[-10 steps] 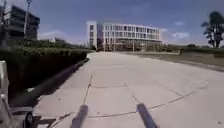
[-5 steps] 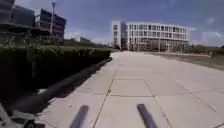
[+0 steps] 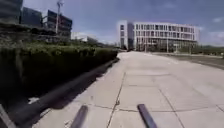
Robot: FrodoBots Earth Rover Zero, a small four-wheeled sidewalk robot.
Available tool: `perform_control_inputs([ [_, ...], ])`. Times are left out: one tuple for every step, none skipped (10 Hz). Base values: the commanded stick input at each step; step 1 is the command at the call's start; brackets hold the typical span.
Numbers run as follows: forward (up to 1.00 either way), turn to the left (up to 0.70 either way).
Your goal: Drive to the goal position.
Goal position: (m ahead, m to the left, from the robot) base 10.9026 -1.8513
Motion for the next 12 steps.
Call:
perform_control_inputs([
  [0.7, 0.0],
  [0.7, -0.06],
  [0.7, -0.35],
  [0.7, -0.35],
  [0.7, -0.35],
  [0.7, -0.35],
  [0.7, -0.35],
  [0.69, -0.34],
  [0.67, -0.33],
  [0.66, -0.25],
  [0.69, -0.06],
  [0.7, 0.0],
])
